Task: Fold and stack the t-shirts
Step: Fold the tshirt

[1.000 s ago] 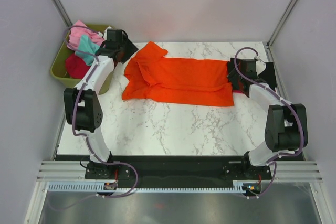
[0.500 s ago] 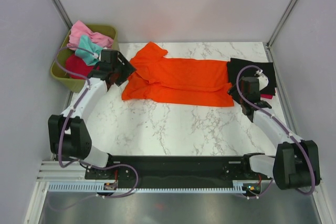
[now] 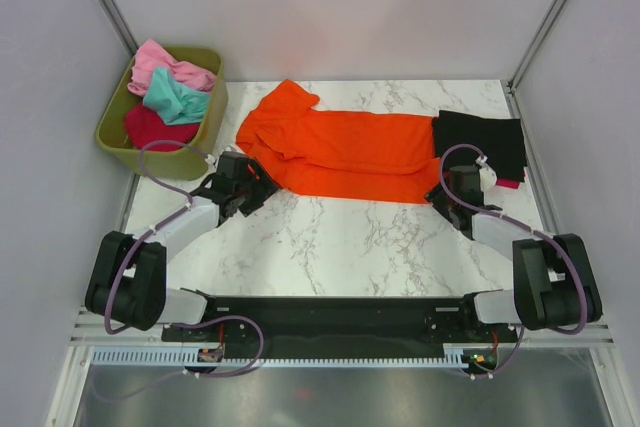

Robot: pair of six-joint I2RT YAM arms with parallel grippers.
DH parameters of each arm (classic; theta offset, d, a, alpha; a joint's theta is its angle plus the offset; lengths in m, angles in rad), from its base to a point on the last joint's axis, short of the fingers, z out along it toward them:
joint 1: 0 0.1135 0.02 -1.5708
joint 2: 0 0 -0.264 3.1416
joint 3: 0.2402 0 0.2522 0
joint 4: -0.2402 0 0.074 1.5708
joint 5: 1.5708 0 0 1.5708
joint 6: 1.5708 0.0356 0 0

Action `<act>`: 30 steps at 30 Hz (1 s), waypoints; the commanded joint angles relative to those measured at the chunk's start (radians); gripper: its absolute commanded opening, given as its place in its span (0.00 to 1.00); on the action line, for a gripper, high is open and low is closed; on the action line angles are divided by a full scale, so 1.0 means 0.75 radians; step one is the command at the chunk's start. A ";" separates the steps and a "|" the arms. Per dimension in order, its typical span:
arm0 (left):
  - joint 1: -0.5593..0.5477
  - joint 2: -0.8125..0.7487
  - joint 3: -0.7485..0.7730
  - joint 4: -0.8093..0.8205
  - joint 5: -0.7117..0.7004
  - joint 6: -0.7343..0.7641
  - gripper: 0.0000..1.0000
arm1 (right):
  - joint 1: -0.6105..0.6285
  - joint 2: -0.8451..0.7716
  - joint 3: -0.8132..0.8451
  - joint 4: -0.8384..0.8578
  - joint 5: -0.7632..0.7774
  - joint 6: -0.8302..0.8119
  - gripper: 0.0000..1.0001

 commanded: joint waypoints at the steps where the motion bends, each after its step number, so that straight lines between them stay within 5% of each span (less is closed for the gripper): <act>1: 0.000 -0.045 0.005 0.150 -0.059 0.038 0.78 | 0.002 0.094 0.032 0.114 0.004 0.058 0.60; 3: 0.004 -0.047 0.007 0.137 -0.072 0.038 0.79 | 0.002 0.125 0.047 0.116 0.015 0.064 0.55; 8: 0.030 -0.007 0.018 0.139 -0.058 0.028 0.80 | -0.021 0.015 0.018 0.077 0.072 0.073 0.01; 16: 0.045 0.081 0.009 0.260 -0.080 -0.001 0.80 | -0.050 -0.270 -0.086 -0.003 0.189 0.105 0.00; 30: 0.030 0.200 -0.095 0.515 -0.086 -0.201 0.75 | -0.072 -0.317 -0.105 -0.007 0.129 0.105 0.00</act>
